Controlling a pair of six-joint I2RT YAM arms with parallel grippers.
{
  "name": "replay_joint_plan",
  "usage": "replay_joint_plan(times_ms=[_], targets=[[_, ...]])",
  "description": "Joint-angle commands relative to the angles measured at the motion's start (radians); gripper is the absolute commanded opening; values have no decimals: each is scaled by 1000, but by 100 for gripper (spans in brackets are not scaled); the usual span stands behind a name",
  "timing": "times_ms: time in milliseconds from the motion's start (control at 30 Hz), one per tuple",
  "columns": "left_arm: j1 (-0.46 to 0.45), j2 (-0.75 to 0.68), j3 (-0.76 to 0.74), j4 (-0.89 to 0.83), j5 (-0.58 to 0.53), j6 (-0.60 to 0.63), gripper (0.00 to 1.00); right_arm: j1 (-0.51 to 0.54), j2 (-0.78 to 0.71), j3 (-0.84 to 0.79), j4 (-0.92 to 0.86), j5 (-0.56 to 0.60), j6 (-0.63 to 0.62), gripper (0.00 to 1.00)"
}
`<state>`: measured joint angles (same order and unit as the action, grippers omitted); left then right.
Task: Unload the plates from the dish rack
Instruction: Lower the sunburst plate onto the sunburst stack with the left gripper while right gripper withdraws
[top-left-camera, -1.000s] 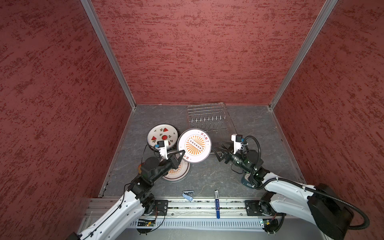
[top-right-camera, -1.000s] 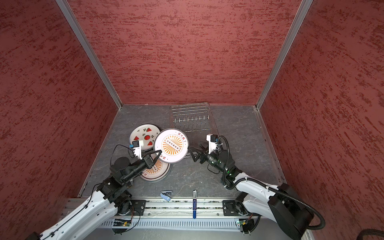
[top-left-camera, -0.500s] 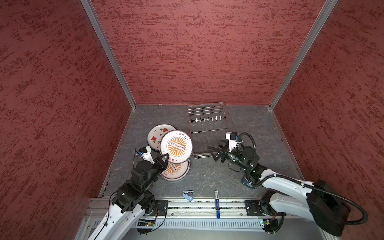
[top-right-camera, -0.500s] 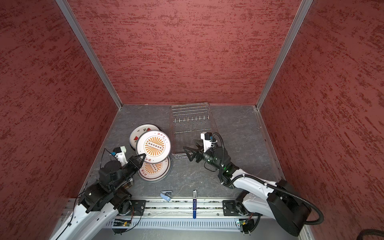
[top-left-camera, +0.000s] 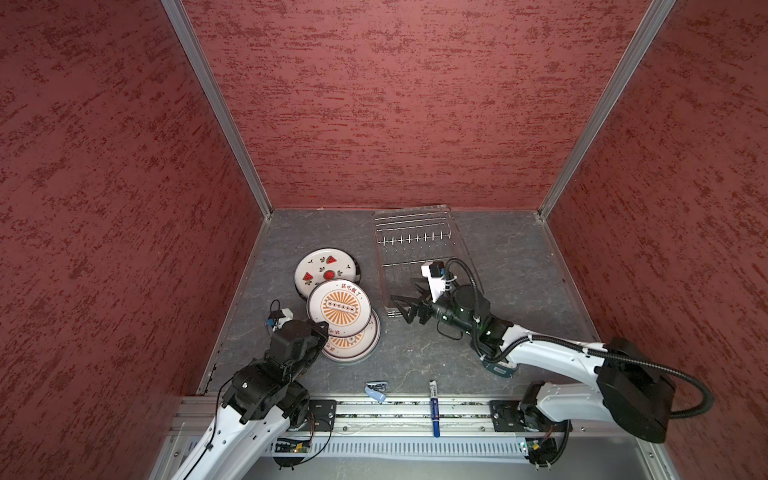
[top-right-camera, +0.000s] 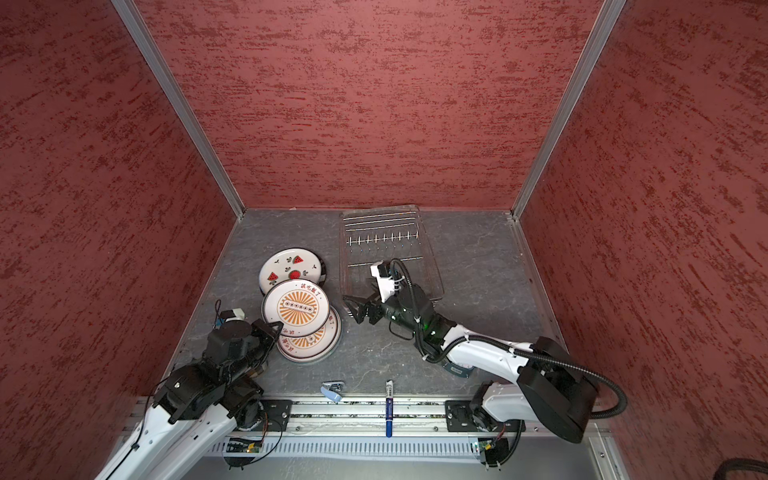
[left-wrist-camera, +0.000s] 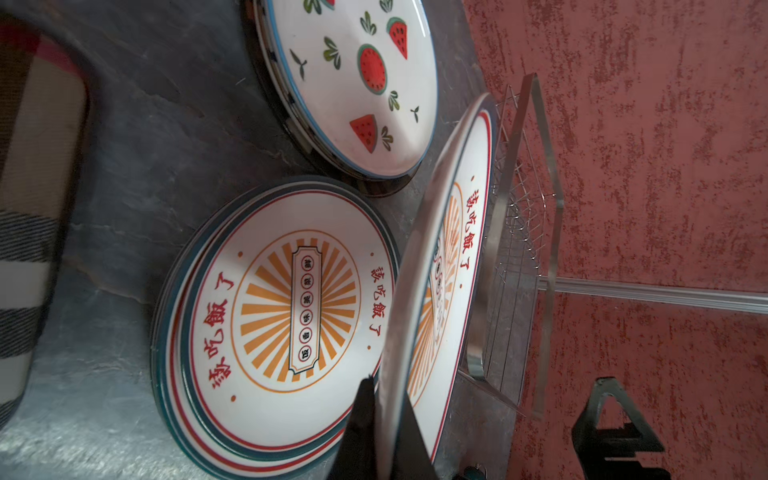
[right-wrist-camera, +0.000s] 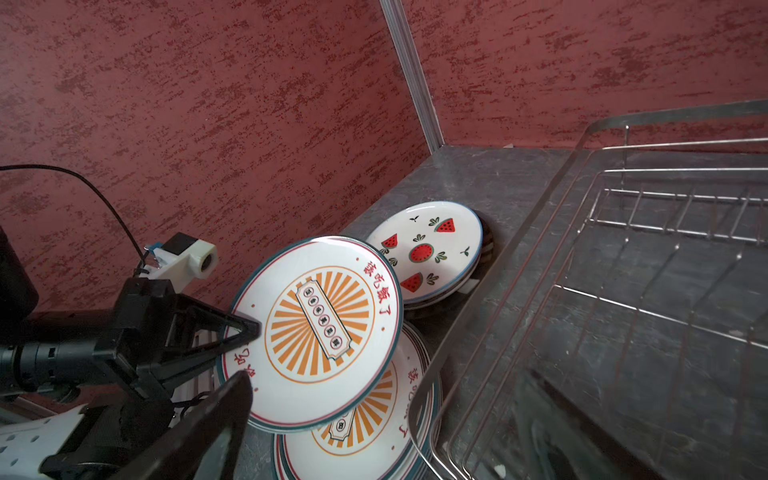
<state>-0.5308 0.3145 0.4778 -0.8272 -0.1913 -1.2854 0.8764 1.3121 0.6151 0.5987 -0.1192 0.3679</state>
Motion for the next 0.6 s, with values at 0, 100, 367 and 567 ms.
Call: replay_joint_plan(times_ms=[0, 100, 367, 567], targets=[[5, 3, -5, -14, -14, -68, 0, 21, 36, 45, -49, 57, -50, 99], [5, -14, -25, -5, 18, -68, 0, 27, 66, 73, -70, 71, -53, 99], [5, -17, -38, -71, 70, -115, 0, 41, 84, 98, -83, 88, -53, 99], [6, 17, -75, -8, 123, -116, 1, 48, 42, 85, -79, 108, -58, 99]])
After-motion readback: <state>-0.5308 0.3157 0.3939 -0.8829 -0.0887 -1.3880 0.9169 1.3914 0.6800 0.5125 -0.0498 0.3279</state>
